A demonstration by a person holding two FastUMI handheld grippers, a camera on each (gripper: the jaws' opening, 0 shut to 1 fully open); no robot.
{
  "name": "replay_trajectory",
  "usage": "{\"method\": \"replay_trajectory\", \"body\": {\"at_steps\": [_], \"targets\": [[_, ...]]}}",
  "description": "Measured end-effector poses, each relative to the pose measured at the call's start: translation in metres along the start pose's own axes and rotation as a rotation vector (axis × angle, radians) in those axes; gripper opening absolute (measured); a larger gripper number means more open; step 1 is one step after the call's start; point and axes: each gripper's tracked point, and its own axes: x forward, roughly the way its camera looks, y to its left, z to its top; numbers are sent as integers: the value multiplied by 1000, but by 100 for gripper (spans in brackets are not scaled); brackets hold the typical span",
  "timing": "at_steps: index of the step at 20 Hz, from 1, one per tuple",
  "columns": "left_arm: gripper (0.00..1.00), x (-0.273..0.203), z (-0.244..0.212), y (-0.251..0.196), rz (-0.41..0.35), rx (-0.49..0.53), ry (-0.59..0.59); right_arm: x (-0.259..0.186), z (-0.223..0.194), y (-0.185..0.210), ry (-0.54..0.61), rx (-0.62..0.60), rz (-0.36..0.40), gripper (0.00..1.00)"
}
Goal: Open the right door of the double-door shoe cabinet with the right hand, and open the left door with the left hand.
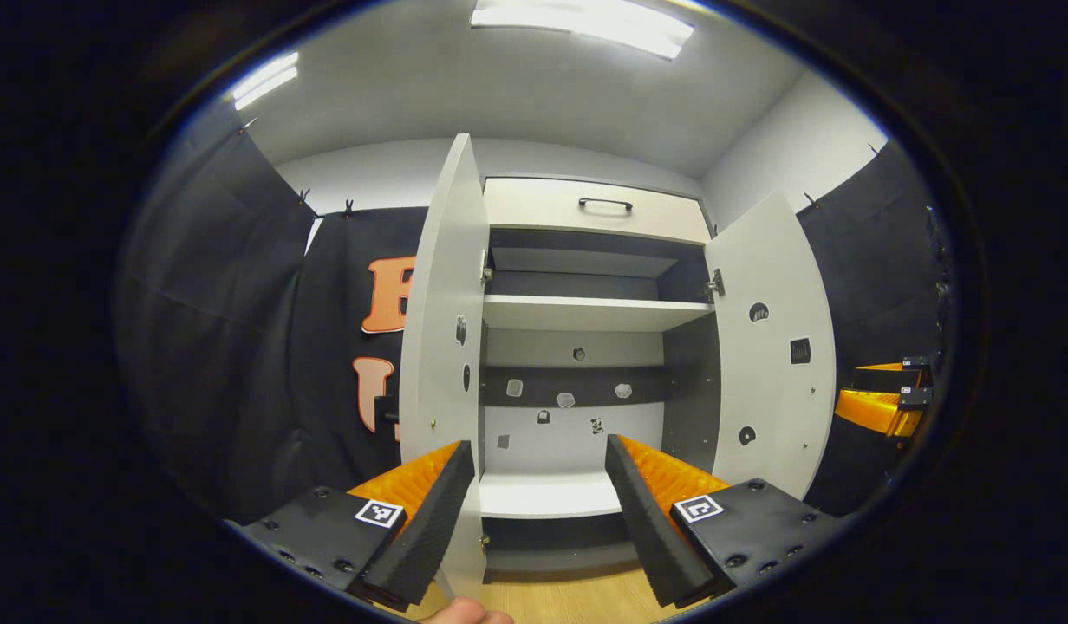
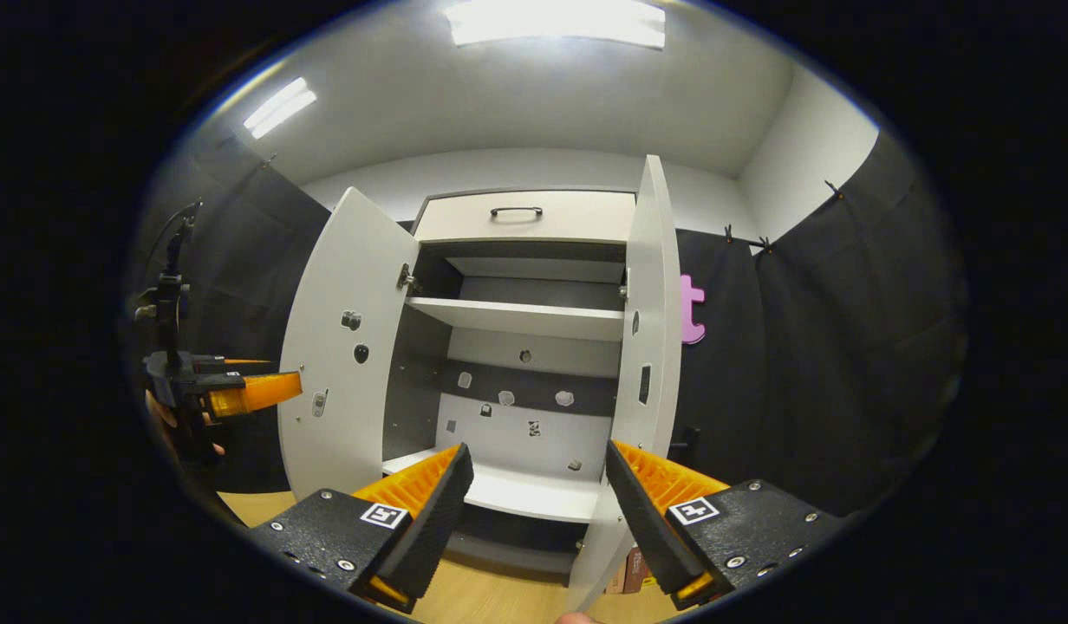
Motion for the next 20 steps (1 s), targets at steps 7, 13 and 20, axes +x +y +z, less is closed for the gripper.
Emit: {"method": "replay_trajectory", "body": {"at_steps": [7,13,20], "targets": [[100,6,0,-10,-5,5,-17,3,6,11,-33,7,28,94],[94,5,5,-6,16,10,-38,9,2,8,-27,17,35,94],[94,2,6,-9,18,24,-44,9,5,15,-38,9,44,94]]}}
